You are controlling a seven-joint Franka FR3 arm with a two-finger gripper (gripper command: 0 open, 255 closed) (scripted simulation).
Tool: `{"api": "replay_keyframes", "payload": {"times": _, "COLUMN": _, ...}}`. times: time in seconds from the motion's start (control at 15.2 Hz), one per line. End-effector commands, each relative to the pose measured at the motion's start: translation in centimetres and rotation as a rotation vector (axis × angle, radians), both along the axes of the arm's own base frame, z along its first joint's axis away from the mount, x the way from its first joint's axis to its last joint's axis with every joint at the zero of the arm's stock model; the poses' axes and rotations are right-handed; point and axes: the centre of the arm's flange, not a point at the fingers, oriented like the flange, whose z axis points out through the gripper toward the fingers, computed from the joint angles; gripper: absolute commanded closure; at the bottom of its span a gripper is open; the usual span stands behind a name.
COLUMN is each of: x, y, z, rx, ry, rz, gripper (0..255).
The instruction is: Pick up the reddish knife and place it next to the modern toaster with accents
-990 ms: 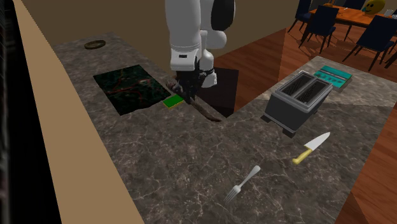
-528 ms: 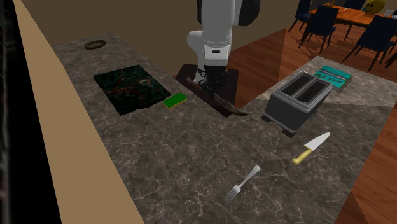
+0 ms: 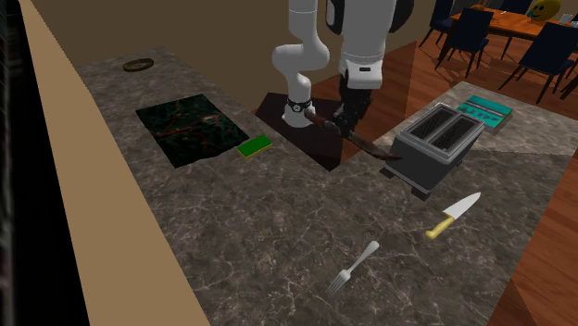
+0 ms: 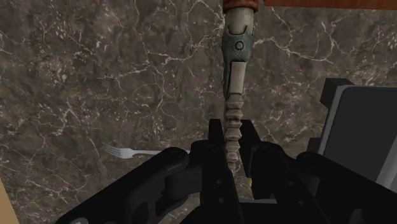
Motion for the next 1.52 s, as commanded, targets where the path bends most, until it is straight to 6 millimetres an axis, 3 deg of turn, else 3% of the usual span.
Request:
{"api": "replay_keyframes", "payload": {"times": 0.0, "x": -1.0, "y": 2.7, "z": 0.1, "rx": 0.0, "ry": 0.0, "rz": -0.001, "gripper": 255}}
{"api": "replay_keyframes", "payload": {"times": 0.46, "x": -5.3, "y": 10.9, "z": 0.1, "rx": 0.0, "ry": 0.0, "rz": -0.001, "gripper": 255}}
{"api": "replay_keyframes", "payload": {"times": 0.53, "x": -6.5, "y": 13.0, "z": 0.1, "rx": 0.0, "ry": 0.0, "rz": -0.001, "gripper": 255}}
{"api": "replay_keyframes", "payload": {"times": 1.45, "x": -6.5, "y": 13.0, "z": -7.3, "rx": 0.0, "ry": 0.0, "rz": -0.001, "gripper": 255}}
